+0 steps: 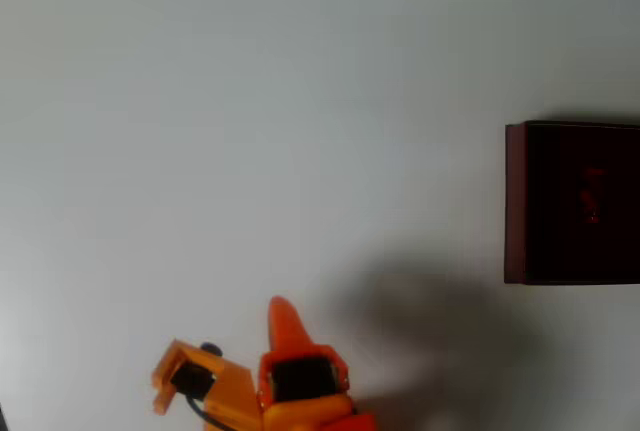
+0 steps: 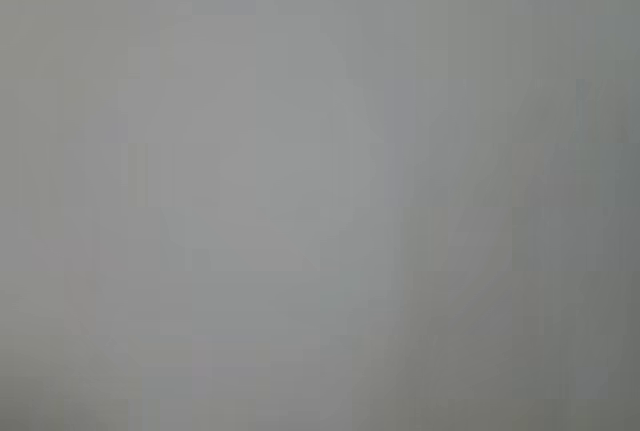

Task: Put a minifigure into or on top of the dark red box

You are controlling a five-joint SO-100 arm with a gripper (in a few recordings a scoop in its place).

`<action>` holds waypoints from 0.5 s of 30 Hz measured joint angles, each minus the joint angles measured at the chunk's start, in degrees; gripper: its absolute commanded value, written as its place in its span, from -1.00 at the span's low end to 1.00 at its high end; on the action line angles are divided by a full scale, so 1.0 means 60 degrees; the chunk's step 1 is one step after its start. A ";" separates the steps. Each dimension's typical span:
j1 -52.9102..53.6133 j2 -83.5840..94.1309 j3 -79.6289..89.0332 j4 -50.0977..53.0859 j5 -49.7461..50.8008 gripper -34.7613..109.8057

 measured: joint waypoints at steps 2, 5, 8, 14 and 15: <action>0.0000 -0.0029 0.0161 0.0161 0.0117 -0.52; -0.0059 -0.0059 0.0630 0.0132 -0.0454 -0.52; -0.0410 0.0000 0.1113 -0.0015 -0.0806 -0.52; -0.0879 0.0044 0.1802 -0.0176 -0.0996 -0.52; -0.1011 0.0088 0.1992 -0.0205 -0.0864 -0.52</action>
